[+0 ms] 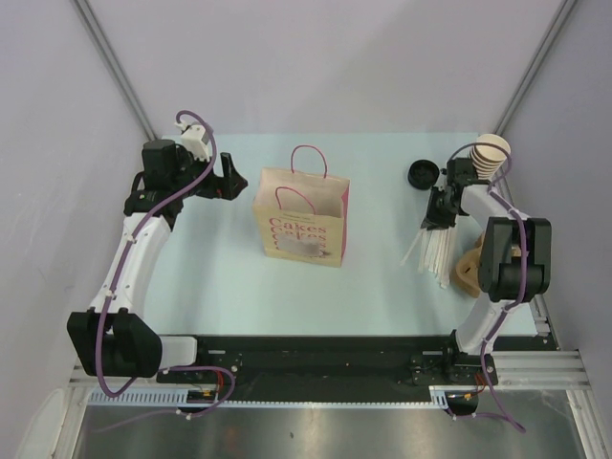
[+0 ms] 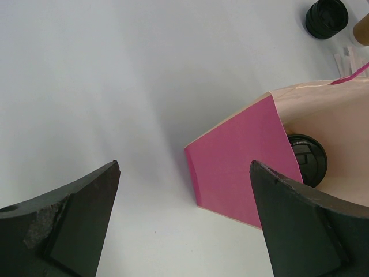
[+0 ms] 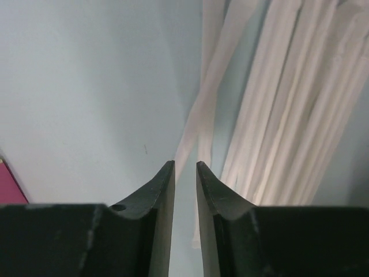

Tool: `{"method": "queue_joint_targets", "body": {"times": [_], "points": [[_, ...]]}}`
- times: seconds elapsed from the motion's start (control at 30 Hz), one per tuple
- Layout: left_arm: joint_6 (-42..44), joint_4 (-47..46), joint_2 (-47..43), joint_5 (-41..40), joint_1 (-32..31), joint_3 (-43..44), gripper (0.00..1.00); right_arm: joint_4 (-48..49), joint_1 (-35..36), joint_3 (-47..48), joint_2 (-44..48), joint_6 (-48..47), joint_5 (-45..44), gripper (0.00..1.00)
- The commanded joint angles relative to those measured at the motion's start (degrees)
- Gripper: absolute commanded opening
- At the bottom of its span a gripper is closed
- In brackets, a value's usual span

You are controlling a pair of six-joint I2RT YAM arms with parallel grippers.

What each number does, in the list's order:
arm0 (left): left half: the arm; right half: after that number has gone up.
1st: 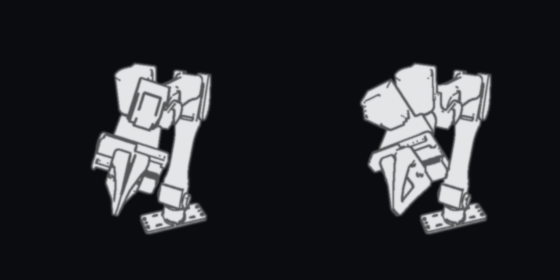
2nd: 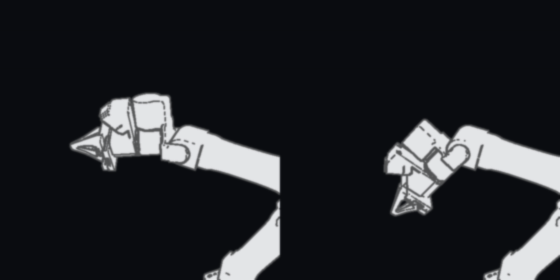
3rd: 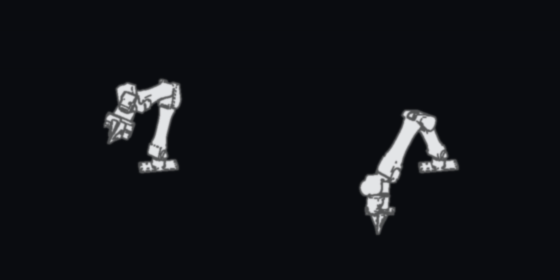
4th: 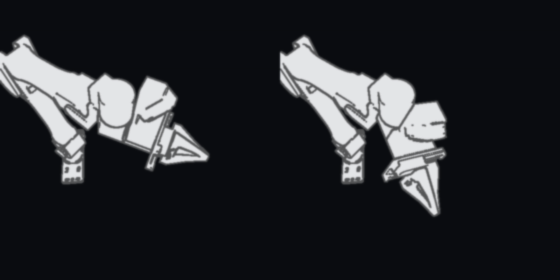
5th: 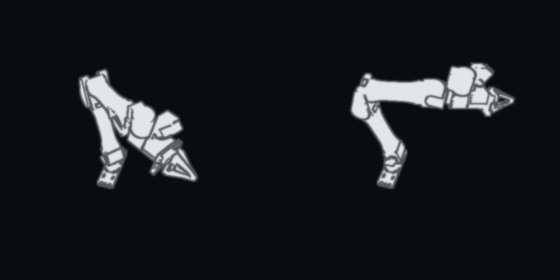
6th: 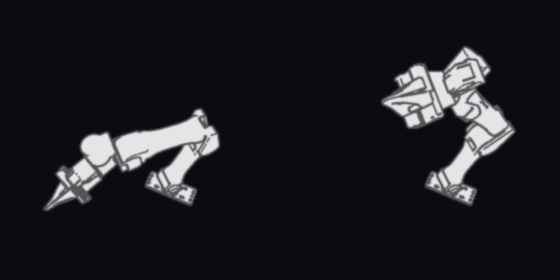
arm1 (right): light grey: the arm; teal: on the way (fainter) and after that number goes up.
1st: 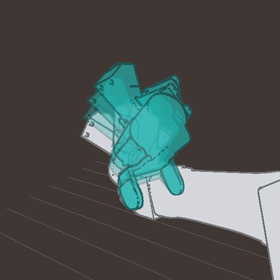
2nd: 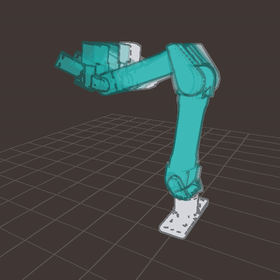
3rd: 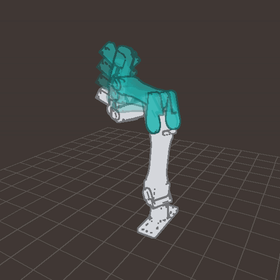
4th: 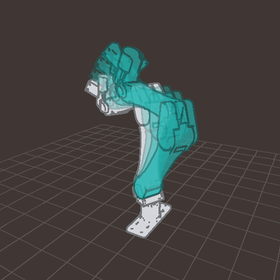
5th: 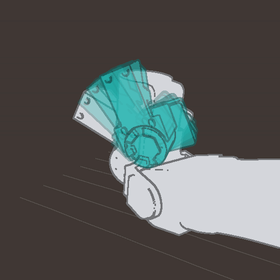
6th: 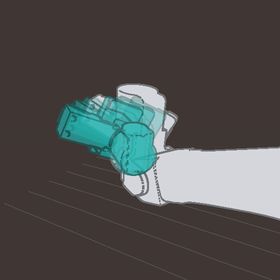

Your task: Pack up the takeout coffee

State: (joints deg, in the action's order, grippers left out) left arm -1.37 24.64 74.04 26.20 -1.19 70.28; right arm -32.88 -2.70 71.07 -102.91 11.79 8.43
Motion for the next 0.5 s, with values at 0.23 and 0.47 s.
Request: {"method": "queue_joint_targets", "body": {"times": [0.23,0.47], "points": [[0.58,-1.00,-0.48,0.96,0.22,-0.23,1.00,1.60,2.26,2.67,-3.87,2.36,-1.13,0.27],[0.22,-1.53,-1.18,0.35,0.22,-1.46,1.00,0.89,2.52,2.58,-5.28,2.80,-2.63,0.29]]}}
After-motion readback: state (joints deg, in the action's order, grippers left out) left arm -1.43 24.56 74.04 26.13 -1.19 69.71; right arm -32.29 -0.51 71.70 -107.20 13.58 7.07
